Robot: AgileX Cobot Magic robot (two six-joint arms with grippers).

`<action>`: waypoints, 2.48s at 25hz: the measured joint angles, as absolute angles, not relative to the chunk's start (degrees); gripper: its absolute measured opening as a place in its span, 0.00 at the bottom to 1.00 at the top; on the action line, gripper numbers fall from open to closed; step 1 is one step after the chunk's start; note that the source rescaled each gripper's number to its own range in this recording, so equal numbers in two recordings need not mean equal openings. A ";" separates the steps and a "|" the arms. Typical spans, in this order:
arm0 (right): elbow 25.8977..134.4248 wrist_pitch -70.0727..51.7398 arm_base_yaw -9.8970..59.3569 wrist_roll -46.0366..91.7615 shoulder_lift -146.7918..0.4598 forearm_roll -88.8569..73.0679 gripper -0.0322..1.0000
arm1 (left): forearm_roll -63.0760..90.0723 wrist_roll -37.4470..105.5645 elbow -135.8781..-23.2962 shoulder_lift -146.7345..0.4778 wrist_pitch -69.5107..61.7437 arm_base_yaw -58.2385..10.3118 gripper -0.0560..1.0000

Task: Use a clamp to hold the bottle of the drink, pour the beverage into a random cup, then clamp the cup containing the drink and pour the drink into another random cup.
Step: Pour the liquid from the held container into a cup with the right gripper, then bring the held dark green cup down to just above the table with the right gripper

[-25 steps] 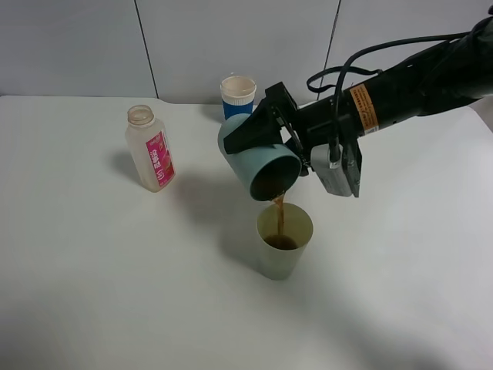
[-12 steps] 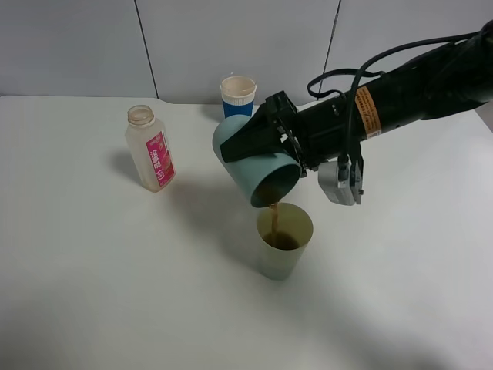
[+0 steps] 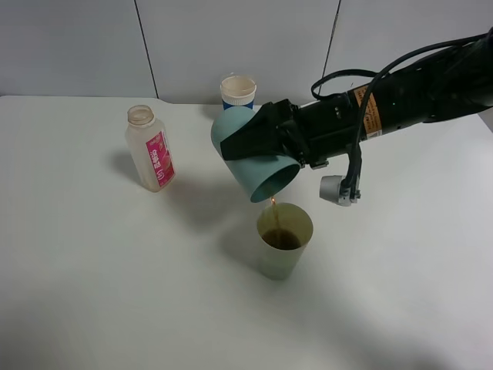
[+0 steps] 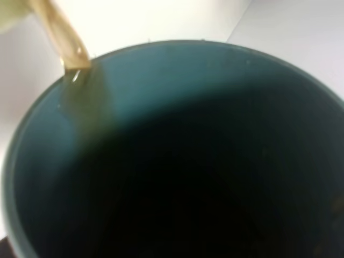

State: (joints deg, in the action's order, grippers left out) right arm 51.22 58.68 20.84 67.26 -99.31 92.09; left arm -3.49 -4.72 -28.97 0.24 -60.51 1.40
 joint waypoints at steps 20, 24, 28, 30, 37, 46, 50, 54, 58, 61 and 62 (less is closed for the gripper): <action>51.20 58.28 21.53 38.77 -99.31 76.37 0.03 | -3.49 -4.72 -28.97 0.24 -60.51 1.40 1.00; 51.20 57.64 20.15 19.66 -99.31 67.68 0.03 | -3.49 -4.72 -28.97 0.24 -60.51 1.40 1.00; 51.20 56.09 19.43 4.32 -99.31 64.26 0.03 | -3.49 -4.72 -28.97 0.24 -60.51 1.40 1.00; 51.20 55.19 19.43 -3.67 -99.31 63.71 0.03 | -3.49 -4.72 -28.97 0.24 -60.51 1.40 1.00; 51.14 48.50 19.43 -31.51 -99.31 63.21 0.03 | -3.49 -4.72 -28.97 0.24 -60.51 1.40 1.00; 51.14 29.48 19.25 -56.77 -99.60 63.28 0.03 | -3.49 -4.72 -28.97 0.24 -60.51 1.40 1.00; 51.14 28.99 19.24 -55.02 -101.20 63.11 0.03 | -3.49 -4.72 -28.97 0.24 -60.51 1.40 1.00; 51.14 30.23 19.24 -50.07 -104.77 60.55 0.03 | -3.49 -4.72 -28.97 0.24 -60.51 1.40 1.00; 51.14 32.78 19.24 -41.22 -108.32 57.34 0.03 | -3.49 -4.72 -28.97 0.24 -60.51 1.40 1.00; 51.14 35.58 19.24 -33.00 -110.22 53.58 0.03 | -3.49 -4.72 -28.97 0.24 -60.51 1.40 1.00; 51.14 36.62 19.24 -30.20 -110.81 51.62 0.03 | -3.49 -4.72 -28.97 0.24 -60.51 1.40 1.00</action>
State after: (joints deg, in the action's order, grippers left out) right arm 51.14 36.62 19.24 -30.20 -110.81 51.62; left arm -3.49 -4.72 -28.97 0.24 -60.51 1.40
